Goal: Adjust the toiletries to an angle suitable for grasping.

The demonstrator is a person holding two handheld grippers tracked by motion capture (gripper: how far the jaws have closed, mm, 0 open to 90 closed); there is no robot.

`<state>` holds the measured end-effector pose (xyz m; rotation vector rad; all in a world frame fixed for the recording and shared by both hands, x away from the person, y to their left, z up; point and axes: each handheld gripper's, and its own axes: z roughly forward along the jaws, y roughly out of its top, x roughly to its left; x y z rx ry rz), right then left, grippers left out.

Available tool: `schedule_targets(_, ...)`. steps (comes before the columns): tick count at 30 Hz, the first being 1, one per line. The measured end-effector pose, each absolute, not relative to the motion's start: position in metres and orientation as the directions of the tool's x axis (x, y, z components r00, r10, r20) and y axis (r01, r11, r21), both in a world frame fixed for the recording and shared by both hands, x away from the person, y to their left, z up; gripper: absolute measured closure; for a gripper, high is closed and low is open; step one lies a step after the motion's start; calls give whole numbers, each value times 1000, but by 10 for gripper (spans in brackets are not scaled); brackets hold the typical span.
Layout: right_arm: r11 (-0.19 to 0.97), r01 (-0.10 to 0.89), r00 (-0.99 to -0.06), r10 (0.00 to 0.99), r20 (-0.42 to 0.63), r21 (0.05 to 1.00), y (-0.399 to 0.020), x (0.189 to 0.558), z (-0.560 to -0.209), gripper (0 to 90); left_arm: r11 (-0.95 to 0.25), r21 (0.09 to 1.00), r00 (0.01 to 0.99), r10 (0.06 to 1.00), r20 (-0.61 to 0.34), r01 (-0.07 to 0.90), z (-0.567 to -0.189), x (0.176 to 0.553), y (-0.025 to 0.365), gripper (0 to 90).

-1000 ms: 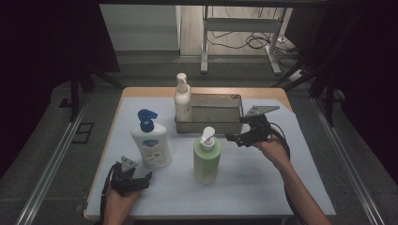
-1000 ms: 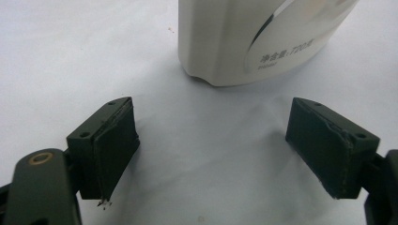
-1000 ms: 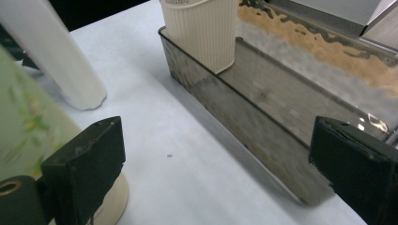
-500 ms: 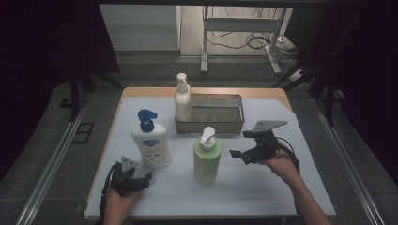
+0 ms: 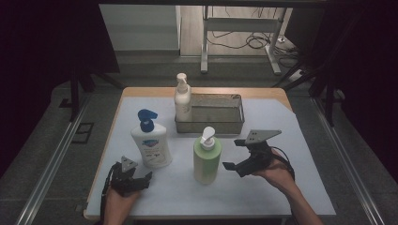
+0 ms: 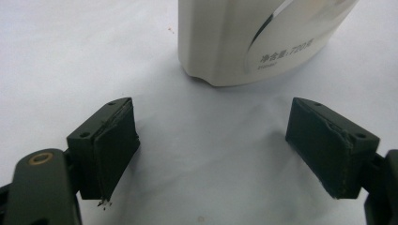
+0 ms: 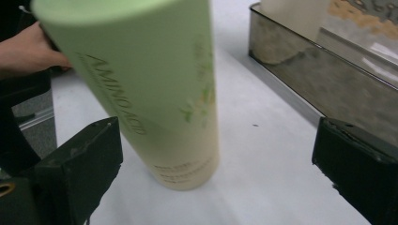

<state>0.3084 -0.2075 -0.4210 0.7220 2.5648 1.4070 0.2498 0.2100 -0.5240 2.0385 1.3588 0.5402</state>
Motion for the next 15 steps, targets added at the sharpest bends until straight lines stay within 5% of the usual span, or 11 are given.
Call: schedule_targets(15, 507, 275, -914, 401, 59, 817, -167, 302, -419, 0, -277, 691, 387, 922, -4, 667, -524, 250, 210, 167)
